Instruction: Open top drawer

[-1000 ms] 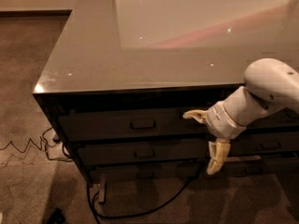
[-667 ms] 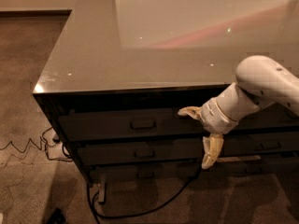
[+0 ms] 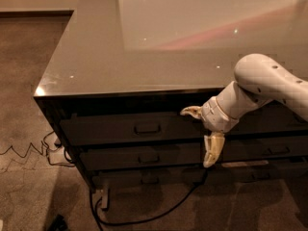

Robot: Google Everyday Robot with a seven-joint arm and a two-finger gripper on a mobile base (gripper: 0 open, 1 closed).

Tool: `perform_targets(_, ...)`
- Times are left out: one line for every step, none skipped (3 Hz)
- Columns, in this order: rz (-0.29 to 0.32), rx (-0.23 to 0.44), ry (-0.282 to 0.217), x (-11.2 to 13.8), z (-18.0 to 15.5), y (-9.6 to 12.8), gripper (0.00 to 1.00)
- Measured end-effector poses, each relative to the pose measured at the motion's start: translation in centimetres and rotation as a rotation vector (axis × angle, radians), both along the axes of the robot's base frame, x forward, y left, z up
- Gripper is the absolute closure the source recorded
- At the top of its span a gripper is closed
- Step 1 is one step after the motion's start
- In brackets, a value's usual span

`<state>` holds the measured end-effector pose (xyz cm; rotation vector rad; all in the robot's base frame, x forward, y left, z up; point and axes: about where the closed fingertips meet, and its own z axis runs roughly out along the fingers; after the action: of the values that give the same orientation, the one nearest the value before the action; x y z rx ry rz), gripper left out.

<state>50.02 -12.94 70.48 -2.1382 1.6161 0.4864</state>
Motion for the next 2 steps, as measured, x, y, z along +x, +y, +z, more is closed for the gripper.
perform_targets(-0.010,0.022,-0.002,0.89,-0.22,-0.13,0.00)
perform_targets(-0.049,0.058,-0.035,1.23,-0.36,0.18,0.00)
